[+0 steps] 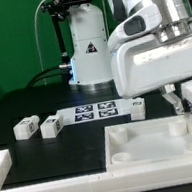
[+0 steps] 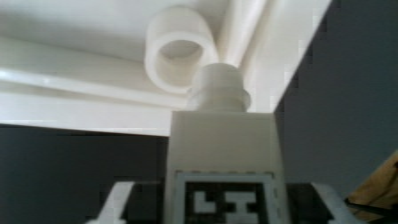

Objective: Assemble one leg

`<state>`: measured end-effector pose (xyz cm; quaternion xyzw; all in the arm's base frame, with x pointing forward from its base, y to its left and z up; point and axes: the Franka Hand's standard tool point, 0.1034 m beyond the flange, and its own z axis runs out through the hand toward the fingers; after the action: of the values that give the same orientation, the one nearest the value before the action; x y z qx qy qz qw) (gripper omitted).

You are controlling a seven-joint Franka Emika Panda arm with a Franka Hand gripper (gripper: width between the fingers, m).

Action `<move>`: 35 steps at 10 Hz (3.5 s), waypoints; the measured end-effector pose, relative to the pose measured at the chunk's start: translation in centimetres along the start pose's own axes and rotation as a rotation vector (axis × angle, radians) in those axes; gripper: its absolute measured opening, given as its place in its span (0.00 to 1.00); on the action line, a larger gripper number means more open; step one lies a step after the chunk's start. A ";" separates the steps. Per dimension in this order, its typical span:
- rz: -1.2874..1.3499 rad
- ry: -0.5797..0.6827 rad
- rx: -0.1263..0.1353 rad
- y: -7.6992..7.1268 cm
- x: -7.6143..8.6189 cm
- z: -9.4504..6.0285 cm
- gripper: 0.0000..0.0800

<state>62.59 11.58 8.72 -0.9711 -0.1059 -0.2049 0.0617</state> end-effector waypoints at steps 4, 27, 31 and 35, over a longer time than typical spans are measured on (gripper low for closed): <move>-0.001 -0.009 0.001 0.1 -0.5 0.5 0.36; -0.003 0.140 -0.046 0.4 -3.6 1.5 0.81; 0.009 0.128 -0.043 0.1 -2.8 0.4 0.81; 0.004 0.057 -0.023 -0.4 -2.8 0.1 0.81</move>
Offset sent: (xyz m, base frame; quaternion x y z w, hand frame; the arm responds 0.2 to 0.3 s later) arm 0.0076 -0.0018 -0.0044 -0.0076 0.0048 -0.0139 0.9999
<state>60.06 11.45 7.57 -0.9657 -0.0995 -0.2336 0.0538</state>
